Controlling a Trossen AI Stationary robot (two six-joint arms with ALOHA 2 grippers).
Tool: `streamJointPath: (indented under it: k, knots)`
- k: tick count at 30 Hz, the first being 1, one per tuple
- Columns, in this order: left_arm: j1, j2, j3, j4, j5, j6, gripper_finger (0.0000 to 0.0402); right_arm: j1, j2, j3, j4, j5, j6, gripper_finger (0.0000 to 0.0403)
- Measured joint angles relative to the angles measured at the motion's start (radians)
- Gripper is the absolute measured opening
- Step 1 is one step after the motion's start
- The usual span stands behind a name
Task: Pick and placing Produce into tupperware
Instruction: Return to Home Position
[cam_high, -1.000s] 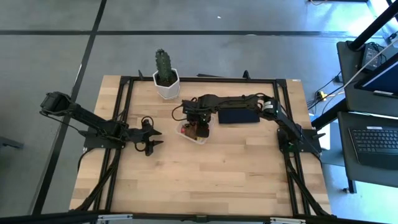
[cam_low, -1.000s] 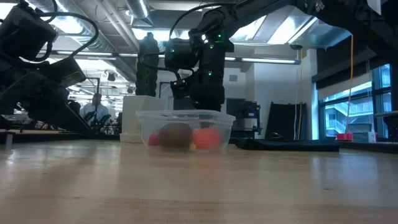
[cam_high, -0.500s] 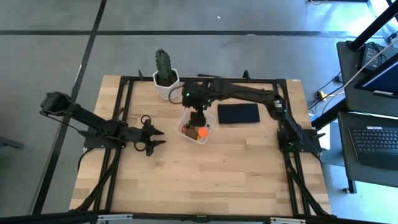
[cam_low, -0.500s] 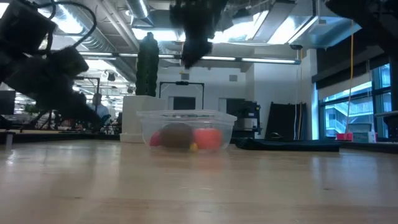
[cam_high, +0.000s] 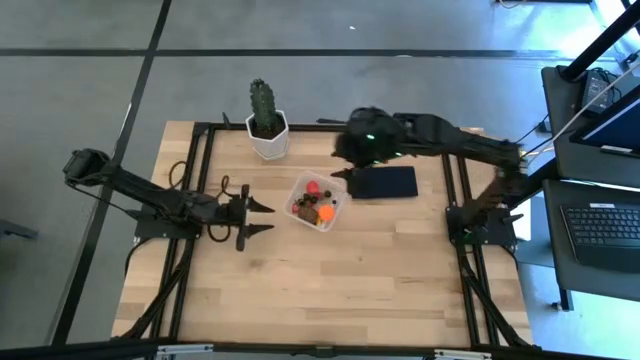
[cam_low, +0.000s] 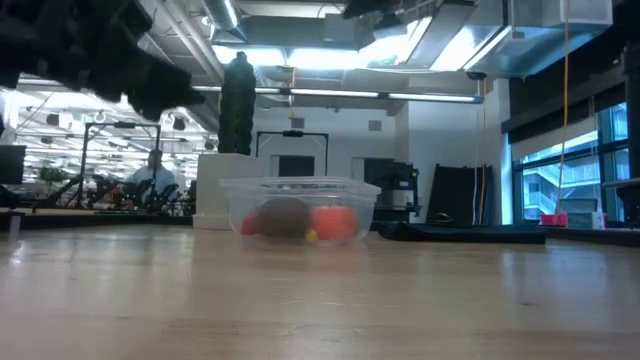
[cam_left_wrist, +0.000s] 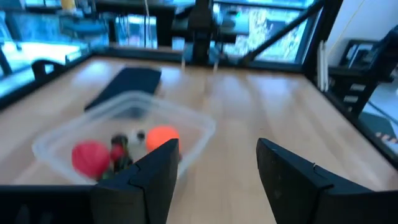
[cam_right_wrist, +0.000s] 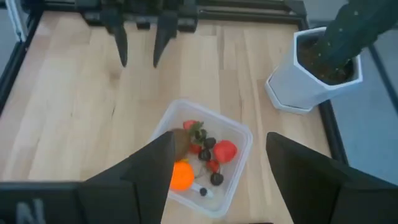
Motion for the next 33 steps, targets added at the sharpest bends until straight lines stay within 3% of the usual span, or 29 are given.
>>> streamJointPath:
  k: [11, 20, 26, 33]
  knots:
    - [0.0, -0.144, 0.02, -0.071, -0.016, 0.11, 0.0208, -0.091, -0.595, -0.75, 0.341, 0.001, -0.012, 0.0254]
    - [0.008, -0.259, 0.02, -0.175, -0.285, 0.143, 0.0208, -0.138, -1.018, -1.257, 0.694, 0.001, -0.037, 0.0254]
    - [0.024, -0.359, 0.019, -0.22, -0.307, 0.222, 0.0208, -0.201, -1.172, -1.464, 0.857, 0.007, 0.005, 0.0254]
    - [0.076, -0.458, 0.02, -0.23, -0.499, 0.344, 0.0208, -0.286, -1.265, -1.591, 0.943, 0.061, -0.01, 0.0254]
